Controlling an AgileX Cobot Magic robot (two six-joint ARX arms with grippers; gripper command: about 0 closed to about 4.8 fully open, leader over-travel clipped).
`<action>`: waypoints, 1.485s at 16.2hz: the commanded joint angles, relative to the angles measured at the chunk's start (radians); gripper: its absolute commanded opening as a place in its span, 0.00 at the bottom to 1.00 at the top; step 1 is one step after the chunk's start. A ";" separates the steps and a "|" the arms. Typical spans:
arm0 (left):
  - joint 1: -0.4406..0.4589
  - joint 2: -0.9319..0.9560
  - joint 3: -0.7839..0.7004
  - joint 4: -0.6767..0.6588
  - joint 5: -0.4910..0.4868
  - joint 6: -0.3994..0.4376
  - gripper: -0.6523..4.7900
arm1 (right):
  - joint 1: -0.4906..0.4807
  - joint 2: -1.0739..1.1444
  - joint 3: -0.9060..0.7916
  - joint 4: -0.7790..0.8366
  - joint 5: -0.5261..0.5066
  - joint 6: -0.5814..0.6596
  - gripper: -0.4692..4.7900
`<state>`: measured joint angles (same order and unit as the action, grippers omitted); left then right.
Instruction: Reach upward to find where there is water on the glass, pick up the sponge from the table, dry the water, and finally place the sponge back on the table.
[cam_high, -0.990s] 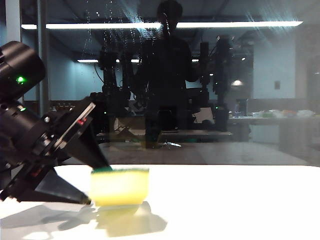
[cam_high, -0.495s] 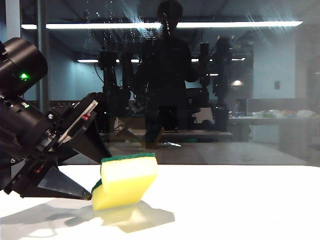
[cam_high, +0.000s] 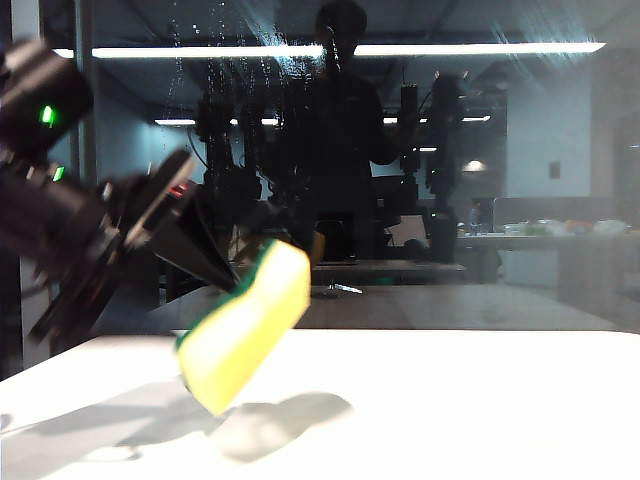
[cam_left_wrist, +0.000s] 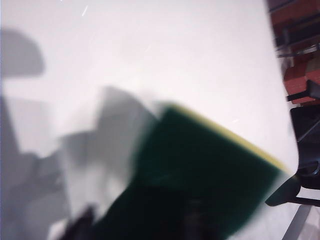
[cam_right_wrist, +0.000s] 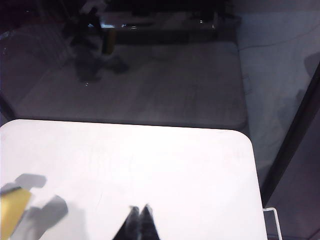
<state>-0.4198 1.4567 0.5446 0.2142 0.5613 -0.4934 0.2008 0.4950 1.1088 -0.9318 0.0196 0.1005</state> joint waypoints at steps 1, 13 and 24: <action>0.000 -0.029 0.039 0.009 -0.004 0.050 0.11 | 0.000 -0.001 0.002 0.020 0.005 0.003 0.08; 0.002 -0.036 0.148 -0.091 -0.061 0.049 0.83 | 0.000 -0.001 0.002 0.019 0.004 0.003 0.08; 0.003 -0.036 0.149 -0.211 -0.144 0.060 1.00 | 0.000 -0.002 0.002 0.015 0.003 0.004 0.08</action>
<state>-0.4175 1.4239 0.6895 0.0319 0.4530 -0.4206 0.2008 0.4946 1.1088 -0.9321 0.0196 0.1005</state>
